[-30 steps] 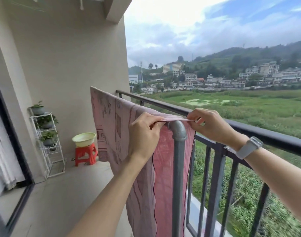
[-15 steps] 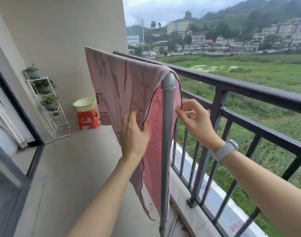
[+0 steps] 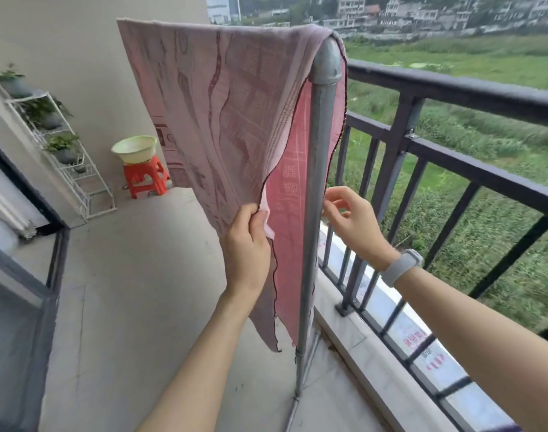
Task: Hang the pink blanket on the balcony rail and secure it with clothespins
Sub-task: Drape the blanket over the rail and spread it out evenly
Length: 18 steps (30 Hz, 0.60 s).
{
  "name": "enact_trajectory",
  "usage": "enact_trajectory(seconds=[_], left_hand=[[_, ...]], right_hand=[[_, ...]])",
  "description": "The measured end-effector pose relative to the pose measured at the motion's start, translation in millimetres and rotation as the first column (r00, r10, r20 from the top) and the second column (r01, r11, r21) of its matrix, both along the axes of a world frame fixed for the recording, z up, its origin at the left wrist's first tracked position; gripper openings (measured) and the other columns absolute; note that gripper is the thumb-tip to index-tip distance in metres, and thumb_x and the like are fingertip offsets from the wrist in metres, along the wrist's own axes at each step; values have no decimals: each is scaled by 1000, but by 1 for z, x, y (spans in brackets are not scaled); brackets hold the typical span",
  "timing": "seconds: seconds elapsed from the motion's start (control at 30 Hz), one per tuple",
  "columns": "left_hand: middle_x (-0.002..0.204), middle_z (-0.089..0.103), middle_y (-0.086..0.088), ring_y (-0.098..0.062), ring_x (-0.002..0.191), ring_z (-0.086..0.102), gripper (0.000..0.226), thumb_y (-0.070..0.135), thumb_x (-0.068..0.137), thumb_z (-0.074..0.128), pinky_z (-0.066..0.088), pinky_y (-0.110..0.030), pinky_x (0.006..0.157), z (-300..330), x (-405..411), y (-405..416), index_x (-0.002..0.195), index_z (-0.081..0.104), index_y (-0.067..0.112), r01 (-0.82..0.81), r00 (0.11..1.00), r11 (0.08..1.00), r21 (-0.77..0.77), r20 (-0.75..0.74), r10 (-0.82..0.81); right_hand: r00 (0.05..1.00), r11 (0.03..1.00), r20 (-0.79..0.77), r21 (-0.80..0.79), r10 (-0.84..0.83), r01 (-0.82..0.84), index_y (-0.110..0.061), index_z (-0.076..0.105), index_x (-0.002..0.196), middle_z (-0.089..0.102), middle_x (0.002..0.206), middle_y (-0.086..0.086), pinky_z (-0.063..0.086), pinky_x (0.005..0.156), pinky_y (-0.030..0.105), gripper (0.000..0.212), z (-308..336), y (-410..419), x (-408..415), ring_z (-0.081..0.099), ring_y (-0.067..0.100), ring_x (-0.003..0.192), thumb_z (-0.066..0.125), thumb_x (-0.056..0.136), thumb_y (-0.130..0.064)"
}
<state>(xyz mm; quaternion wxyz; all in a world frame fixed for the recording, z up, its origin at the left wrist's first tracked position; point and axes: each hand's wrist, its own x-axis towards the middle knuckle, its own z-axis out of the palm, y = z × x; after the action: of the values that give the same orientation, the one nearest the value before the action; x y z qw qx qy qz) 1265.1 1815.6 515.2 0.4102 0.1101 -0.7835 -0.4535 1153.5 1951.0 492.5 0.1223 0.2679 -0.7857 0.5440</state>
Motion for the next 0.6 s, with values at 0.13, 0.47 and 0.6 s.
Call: enact_trajectory(seconds=[0.13,0.47,0.6], left_hand=[[54,54,9,2,50,48,10,10,89,53,33,-6,51,0,18,22,82,59,7,195,980,975,-103,-29,-199],[114,44,3,-9,103,43,49,25,79,67,34,-16,87,-57,-6,28,120,45,13,23,956,998,-51,295,-7],[129,47,-7,-24,118,45,49,28,82,62,39,-34,92,-75,-24,27,124,43,14,-48,908,997,-57,413,67]], right_hand=[[1000,1000,17,-28,3,-3,-16,55,82,56,73,-12,47,59,11,14,-2,1,4,55,-1,62,51,89,-5],[998,999,59,43,-7,5,-13,49,82,52,75,-14,39,62,6,9,-26,6,5,51,-2,70,53,88,-8],[996,996,89,92,11,-20,-9,49,78,53,73,-4,39,60,9,10,-41,11,3,51,5,67,53,88,-10]])
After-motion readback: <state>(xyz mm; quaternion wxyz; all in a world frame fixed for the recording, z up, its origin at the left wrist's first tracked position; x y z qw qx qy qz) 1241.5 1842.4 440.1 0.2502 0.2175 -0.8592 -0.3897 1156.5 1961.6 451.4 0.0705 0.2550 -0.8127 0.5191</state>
